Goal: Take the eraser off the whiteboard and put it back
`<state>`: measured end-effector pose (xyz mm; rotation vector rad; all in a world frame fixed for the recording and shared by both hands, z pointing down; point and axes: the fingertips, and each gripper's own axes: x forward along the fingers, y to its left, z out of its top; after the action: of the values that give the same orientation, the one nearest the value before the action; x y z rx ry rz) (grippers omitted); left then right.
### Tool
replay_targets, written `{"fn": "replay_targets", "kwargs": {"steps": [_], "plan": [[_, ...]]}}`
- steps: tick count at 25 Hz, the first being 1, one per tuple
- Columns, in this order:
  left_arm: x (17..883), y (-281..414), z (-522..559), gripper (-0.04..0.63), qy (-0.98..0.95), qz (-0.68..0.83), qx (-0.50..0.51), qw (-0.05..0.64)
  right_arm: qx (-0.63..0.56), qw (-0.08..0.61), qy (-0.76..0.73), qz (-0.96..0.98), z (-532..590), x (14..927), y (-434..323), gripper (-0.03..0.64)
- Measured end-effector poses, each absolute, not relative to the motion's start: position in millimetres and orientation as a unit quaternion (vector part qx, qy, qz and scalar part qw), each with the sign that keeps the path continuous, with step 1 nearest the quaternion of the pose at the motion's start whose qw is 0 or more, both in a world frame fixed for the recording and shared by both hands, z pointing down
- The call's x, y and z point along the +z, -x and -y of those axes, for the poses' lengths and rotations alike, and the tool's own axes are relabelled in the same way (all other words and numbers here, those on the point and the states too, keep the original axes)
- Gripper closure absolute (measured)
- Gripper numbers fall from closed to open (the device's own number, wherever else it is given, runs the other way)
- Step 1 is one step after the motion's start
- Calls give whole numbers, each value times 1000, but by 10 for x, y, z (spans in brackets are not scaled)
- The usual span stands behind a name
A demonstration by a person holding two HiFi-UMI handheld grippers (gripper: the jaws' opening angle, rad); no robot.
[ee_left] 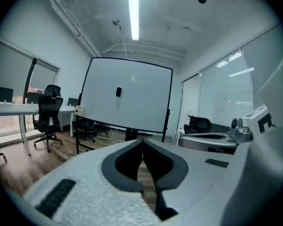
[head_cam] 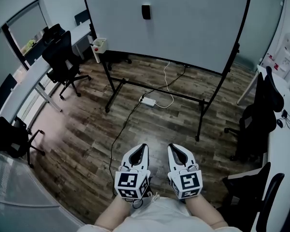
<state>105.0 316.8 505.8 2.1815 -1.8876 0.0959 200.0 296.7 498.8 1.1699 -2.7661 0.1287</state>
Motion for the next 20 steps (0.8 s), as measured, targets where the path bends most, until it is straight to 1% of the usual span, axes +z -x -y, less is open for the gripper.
{"fn": "replay_targets", "kwargs": {"steps": [7, 13, 16, 20], "plan": [[5001, -70, -2045, 577, -764, 627, 17, 152, 42, 80, -411, 907, -1984, 4901, -1105, 589], [4710, 753, -1205, 577, -784, 610, 23, 114, 25, 59, -425, 903, -1196, 4637, -280, 589], [4686, 1082, -874, 577, -785, 608, 23, 115, 22, 61, -449, 891, -870, 4572, -33, 589], [4845, 1296, -552, 577, -782, 606, 21, 140, 18, 70, -458, 886, -538, 4546, 158, 589]]}}
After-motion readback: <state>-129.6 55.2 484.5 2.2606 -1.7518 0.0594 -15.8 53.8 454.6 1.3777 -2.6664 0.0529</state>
